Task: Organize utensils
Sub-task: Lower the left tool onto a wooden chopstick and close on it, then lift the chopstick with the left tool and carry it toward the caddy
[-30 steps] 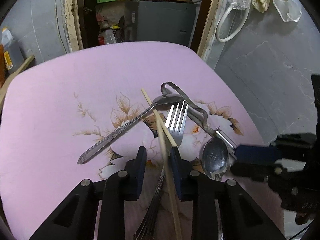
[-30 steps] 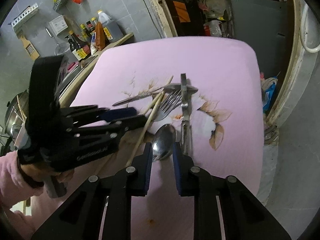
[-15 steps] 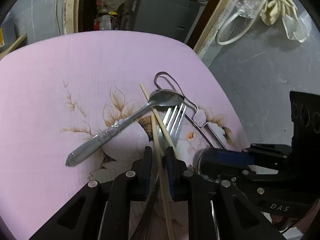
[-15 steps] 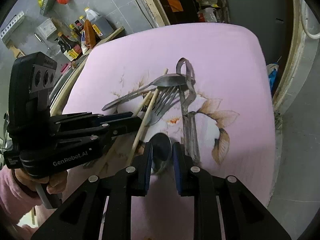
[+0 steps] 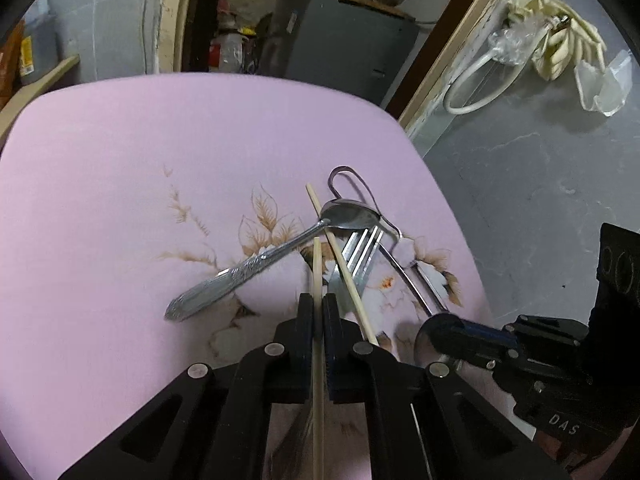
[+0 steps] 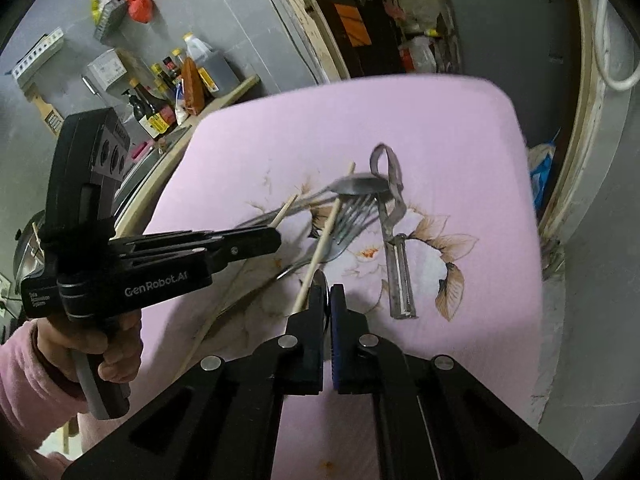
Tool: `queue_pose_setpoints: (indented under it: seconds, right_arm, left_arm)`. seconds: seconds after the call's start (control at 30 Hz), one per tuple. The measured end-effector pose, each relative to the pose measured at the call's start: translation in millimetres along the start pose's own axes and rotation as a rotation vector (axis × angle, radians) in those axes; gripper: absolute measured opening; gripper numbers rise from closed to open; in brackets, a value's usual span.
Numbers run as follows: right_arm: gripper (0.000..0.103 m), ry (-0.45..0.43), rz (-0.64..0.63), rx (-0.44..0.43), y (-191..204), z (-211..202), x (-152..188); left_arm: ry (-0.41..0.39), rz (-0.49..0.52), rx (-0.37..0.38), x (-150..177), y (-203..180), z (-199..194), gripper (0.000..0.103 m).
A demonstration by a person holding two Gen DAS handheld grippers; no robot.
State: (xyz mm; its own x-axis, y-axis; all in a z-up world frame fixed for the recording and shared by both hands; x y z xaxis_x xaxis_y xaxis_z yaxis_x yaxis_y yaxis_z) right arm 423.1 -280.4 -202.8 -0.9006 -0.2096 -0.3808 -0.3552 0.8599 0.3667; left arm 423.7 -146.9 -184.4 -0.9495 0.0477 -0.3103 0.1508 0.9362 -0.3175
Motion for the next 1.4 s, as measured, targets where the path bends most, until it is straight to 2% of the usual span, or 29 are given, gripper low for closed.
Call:
queue_pose_setpoints:
  seconds: [0.17,0.43,0.63,0.77,1.0,1.2,1.4]
  right_arm:
    - [0.003,-0.084,-0.027,0.068,17,-31,5]
    - [0.003,-0.254,-0.004,0.115,48,-90,11]
    - [0.003,-0.402,-0.048,0.185,102,-140,4]
    - [0.003,-0.478,-0.074,0.2,141,-172,-2]
    - [0.003,-0.584,-0.121,0.221,212,-201,-13]
    - [0.003,-0.7,-0.156,0.284,279,-210,-16]
    - [0.002,-0.787,-0.196,0.326,333,-203,-12]
  left_arm:
    - [-0.093,-0.018,0.028,14,-1,-31,0.005]
    - [-0.251,-0.051,0.082,36,-1,-104,0.005]
    - [-0.355,-0.038,0.065,42,4,-165,0.005]
    - [-0.423,-0.021,0.059,49,13,-210,0.005]
    - [-0.525,-0.009,0.035,62,48,-277,0.005]
    - [-0.638,-0.002,-0.076,79,86,-324,0.005]
    - [-0.743,-0.083,-0.096,99,142,-358,0.005]
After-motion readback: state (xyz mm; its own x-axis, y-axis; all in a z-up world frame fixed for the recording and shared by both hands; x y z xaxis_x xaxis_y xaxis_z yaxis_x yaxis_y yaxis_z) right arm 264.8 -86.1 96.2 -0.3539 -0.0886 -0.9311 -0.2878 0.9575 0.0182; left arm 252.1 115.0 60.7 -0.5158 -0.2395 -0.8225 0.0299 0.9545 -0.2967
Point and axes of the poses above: each gripper's, at about its wrist camera, not at the fingertips, and z roughly the way its jaws point, y to its left, x to its underside, the point moved 6 cm from there along z, roughly the way its jaws point, and after that the axes turned 12 degrees about y, right-handed, at the moved point
